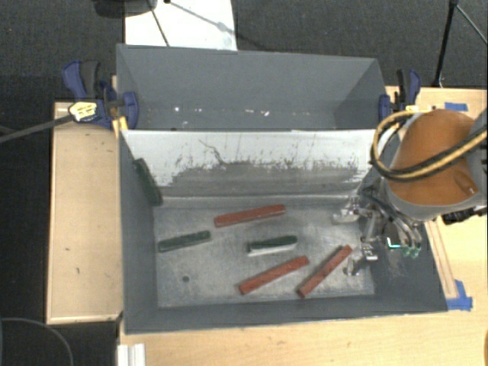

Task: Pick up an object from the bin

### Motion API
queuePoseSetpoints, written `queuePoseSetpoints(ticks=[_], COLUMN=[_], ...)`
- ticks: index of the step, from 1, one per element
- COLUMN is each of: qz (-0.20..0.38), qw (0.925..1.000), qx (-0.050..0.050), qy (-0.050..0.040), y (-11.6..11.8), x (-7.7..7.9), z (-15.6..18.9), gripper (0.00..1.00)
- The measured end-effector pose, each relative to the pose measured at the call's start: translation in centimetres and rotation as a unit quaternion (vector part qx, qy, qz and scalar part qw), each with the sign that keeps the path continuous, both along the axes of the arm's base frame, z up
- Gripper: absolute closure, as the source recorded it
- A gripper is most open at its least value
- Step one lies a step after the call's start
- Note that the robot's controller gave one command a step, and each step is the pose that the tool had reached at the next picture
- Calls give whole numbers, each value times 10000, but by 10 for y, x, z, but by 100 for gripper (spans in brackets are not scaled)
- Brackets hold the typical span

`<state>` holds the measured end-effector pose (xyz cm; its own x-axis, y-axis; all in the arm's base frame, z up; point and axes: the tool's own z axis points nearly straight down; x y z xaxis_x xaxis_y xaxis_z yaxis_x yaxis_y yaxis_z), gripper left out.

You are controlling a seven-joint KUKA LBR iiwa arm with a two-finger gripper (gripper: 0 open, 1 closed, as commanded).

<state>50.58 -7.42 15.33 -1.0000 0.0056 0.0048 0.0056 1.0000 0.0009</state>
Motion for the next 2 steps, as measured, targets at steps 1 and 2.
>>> queuePoseSetpoints(ticks=[1,2], qz=[15,1389], qw=[10000,9903], qx=[-6,-11], qy=[-37,-65], y=[0,23], x=[2,-8], z=[3,-38], gripper=[0,0])
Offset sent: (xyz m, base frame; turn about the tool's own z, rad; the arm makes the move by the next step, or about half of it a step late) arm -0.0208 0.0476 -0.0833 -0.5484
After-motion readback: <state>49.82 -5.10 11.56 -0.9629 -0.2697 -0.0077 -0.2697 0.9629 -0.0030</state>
